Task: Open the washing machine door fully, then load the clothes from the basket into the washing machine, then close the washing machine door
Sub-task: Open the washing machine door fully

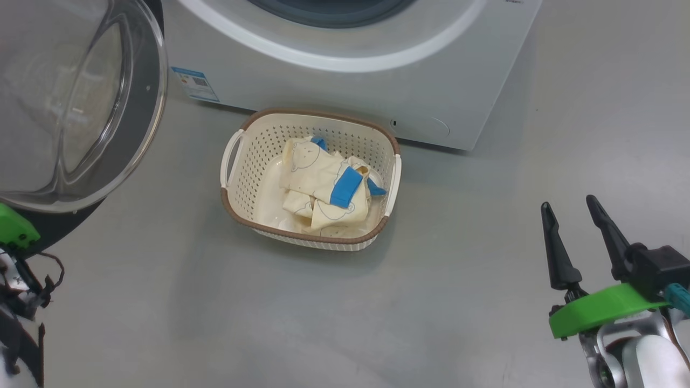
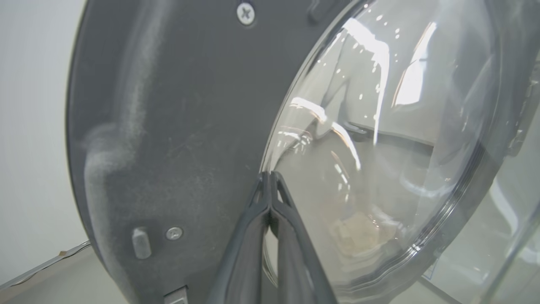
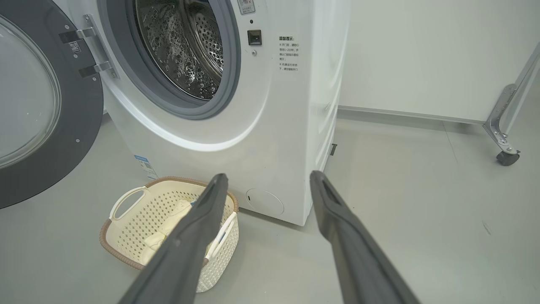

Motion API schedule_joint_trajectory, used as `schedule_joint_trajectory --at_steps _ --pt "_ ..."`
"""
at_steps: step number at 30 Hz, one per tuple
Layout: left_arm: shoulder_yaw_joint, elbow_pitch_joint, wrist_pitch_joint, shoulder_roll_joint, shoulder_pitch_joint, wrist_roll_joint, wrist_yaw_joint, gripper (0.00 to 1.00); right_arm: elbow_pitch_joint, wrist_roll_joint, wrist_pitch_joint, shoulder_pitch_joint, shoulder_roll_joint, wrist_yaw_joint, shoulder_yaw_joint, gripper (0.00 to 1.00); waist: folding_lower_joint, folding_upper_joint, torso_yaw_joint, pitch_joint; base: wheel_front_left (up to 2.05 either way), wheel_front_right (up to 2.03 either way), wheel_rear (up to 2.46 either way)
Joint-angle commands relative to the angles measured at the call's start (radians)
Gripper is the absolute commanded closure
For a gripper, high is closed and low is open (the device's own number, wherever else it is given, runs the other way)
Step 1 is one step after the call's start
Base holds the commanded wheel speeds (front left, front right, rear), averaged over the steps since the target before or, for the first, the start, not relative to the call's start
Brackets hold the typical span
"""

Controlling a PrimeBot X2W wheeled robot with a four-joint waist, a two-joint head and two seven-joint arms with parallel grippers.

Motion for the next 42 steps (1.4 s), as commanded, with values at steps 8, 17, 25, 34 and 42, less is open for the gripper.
schedule_joint_trajectory --at_steps 8,17,25,34,42 --pt "0.082 -0.071 -0.007 0.018 0.014 0.052 -0.024 1.00 -0.016 -0.002 -0.007 -0.043 -0.009 0.008 0.028 0.00 -0.0001 0.0000 -0.009 -0.005 0.00 0.00 0.00" --pt "0.123 -0.211 -0.007 -0.043 0.116 0.092 -0.038 1.00 -0.011 -0.004 -0.010 -0.038 -0.009 0.008 0.020 0.00 -0.0001 0.0000 -0.010 -0.020 0.00 0.00 0.00" --pt "0.124 -0.384 -0.007 -0.125 0.240 0.131 -0.058 1.00 -0.003 -0.003 -0.016 -0.034 -0.009 0.008 0.011 0.00 -0.0001 0.0000 -0.012 -0.042 0.00 0.00 0.00" --pt "0.070 -0.469 -0.007 -0.189 0.335 0.147 -0.108 0.00 -0.003 -0.009 -0.021 -0.022 -0.009 0.008 0.006 0.00 -0.0001 0.0000 -0.014 -0.073 0.00 0.00 0.00" --pt "-0.037 -0.516 -0.007 -0.217 0.406 0.175 -0.143 0.00 0.002 -0.005 -0.026 -0.004 -0.009 0.008 0.018 0.00 -0.0001 0.0000 -0.053 -0.111 0.00 0.00 0.00"
